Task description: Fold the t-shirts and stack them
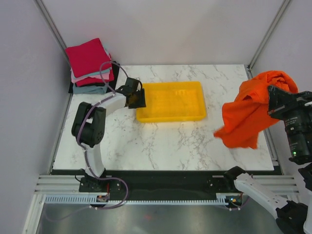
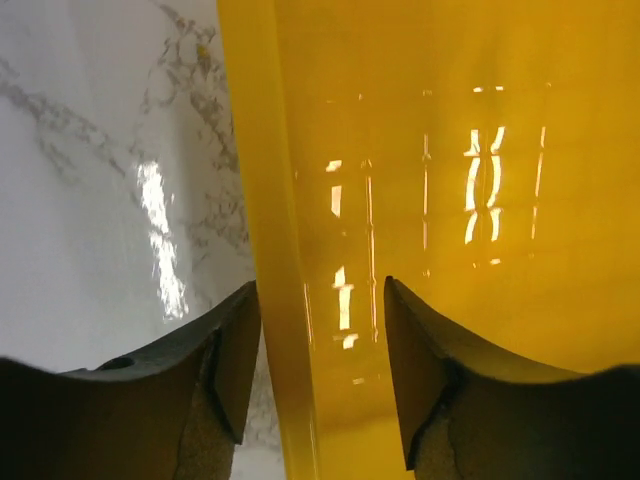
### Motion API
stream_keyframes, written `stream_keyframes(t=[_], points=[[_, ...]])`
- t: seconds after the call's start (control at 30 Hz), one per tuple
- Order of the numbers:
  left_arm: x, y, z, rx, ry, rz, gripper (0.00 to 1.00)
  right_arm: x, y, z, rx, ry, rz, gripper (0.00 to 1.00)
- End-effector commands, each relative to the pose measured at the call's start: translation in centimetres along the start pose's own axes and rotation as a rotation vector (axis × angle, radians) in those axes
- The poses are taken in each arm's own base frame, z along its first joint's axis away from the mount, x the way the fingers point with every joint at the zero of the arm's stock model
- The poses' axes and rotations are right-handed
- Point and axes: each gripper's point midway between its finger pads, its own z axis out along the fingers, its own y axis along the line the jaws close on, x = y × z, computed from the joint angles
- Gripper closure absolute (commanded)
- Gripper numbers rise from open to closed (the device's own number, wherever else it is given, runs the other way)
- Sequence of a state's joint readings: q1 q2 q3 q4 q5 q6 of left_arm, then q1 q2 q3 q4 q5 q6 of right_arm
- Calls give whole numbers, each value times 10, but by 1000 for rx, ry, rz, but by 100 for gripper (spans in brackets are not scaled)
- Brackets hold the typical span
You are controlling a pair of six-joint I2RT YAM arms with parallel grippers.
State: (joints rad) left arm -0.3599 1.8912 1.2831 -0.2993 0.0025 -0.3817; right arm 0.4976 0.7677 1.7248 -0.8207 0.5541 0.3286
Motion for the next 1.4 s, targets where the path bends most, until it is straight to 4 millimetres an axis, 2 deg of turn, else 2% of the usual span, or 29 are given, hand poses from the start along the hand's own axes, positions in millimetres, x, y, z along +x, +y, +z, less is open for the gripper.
stream_keyframes(t=[0.0, 0.13, 0.2, 0.27, 0.3, 0.37, 0.4, 0.43, 0.47, 0.5, 0.53, 0.6, 0.63, 0.67, 0.7, 0.73, 0.77, 0.8, 0.83, 0.9, 0.93, 1.07, 1.17, 1.2, 1.23, 1.27, 1.3, 1.33, 1.37], points=[[-22, -10, 25, 7, -10, -48, 43, -32, 0, -21, -43, -82, 42, 100], [-28, -36, 41, 66, 3, -89, 69, -33, -4, -23, -34, -88, 21, 100], [-47, -59, 47, 96, -32, -96, 72, -31, -5, -22, -33, -84, 16, 100], [-51, -85, 54, 125, -31, -94, 76, -24, -4, -19, -32, -67, 6, 100], [-61, -105, 67, 154, -40, -95, 82, -17, -3, -16, -36, -52, -2, 100], [-64, -127, 78, 184, -14, -147, 86, -11, -3, -14, -34, -40, -8, 100], [-85, -149, 77, 239, -49, -168, 86, -5, -3, -12, -32, -26, -16, 100], [-71, -158, 98, 240, -18, -187, 87, -2, -4, -12, -31, -22, -20, 100], [-69, -169, 108, 250, -5, -263, 88, 0, -5, -11, -28, -19, -24, 100], [-92, -189, 103, 303, -49, -307, 90, 6, -6, -10, -26, -6, -32, 100], [-73, -192, 132, 292, -10, -352, 94, 7, -7, -10, -24, -5, -34, 100], [-100, -222, 133, 396, -63, -494, 97, 14, -8, -8, -17, 11, -48, 100], [-100, -230, 142, 424, -75, -531, 96, 16, -8, -8, -22, 15, -49, 100], [-115, -244, 147, 515, -146, -580, 90, 17, -7, -7, -26, 18, -50, 100], [-123, -248, 150, 538, -194, -604, 83, 20, -6, -7, -28, 28, -54, 100], [-131, -257, 148, 587, -242, -619, 63, 23, -6, -6, -28, 37, -59, 100], [-144, -266, 148, 686, -331, -621, 49, 25, -5, -5, -32, 45, -61, 100], [-158, -276, 137, 750, -386, -613, 37, 28, -4, -4, -34, 54, -66, 100], [-163, -280, 135, 771, -409, -609, 19, 30, -3, -4, -39, 58, -65, 100], [-169, -276, 136, 782, -443, -590, 9, 36, -4, 0, -33, 72, -76, 100], [-173, -274, 132, 784, -457, -564, 1, 40, -2, 3, -32, 84, -81, 100], [-175, -265, 120, 776, -439, -479, 0, 51, 5, 12, -53, 100, -75, 100], [-196, -265, 87, 809, -450, -422, 0, 61, 13, 16, -84, 119, -55, 100], [-194, -262, 84, 798, -438, -404, 0, 65, 15, 17, -92, 128, -51, 100], [-210, -264, 54, 792, -471, -364, 0, 65, 16, 18, -93, 128, -43, 100], [-211, -261, 47, 764, -471, -349, 0, 66, 16, 18, -92, 128, -41, 100], [-200, -247, 59, 682, -454, -355, 3, 68, 16, 20, -91, 133, -42, 100], [-216, -244, 27, 658, -503, -343, 20, 69, 16, 20, -93, 134, -42, 100], [-194, -223, 48, 557, -451, -361, 29, 69, 16, 19, -94, 136, -41, 100]])
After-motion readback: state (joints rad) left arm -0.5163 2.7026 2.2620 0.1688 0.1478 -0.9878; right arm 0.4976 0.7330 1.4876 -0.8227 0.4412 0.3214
